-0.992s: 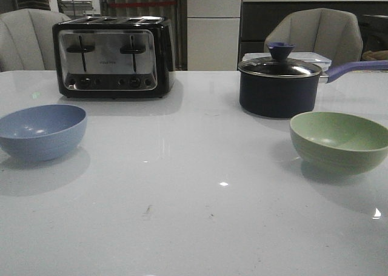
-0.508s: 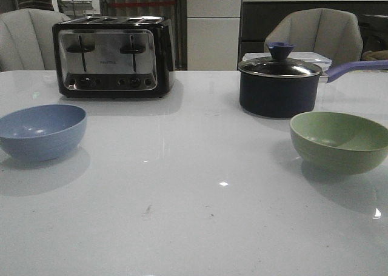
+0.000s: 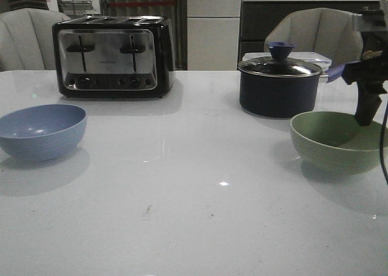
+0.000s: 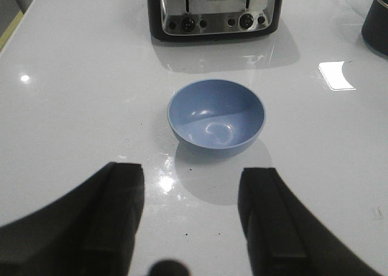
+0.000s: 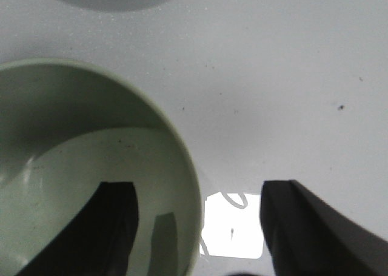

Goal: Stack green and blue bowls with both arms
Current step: 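Lower the right gripper onto the rim of the pale green bowl and grasp, then lift the green bowl with the right gripper and carry it toward the table center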

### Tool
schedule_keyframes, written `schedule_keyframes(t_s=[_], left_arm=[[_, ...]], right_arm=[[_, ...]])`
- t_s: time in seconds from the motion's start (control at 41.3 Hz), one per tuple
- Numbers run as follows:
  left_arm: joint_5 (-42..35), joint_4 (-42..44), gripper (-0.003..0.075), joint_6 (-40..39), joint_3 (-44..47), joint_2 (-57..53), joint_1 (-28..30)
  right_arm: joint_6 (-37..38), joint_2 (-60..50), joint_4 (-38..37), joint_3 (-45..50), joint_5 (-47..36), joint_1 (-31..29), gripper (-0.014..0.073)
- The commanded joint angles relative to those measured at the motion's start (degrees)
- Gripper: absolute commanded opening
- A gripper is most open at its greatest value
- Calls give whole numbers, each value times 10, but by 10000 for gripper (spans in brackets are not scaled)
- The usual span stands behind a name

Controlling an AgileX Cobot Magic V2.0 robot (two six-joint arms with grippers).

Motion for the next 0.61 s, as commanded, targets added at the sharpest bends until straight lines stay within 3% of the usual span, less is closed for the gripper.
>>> schedule_keyframes(t_s=[0.0, 0.097, 0.363, 0.581], left_arm=[[-46, -3, 412, -3, -16, 6, -4], [-46, -3, 403, -3, -16, 6, -4], [-46, -3, 403, -3, -16, 6, -4], [-46, -3, 402, -3, -16, 6, -4]], right_arm=[[-10, 8, -9, -40, -3, -2, 539], [-10, 33, -9, -62, 15, -2, 521], [-10, 47, -9, -72, 44, -2, 209], [-12, 34, -9, -72, 70, -2, 85]])
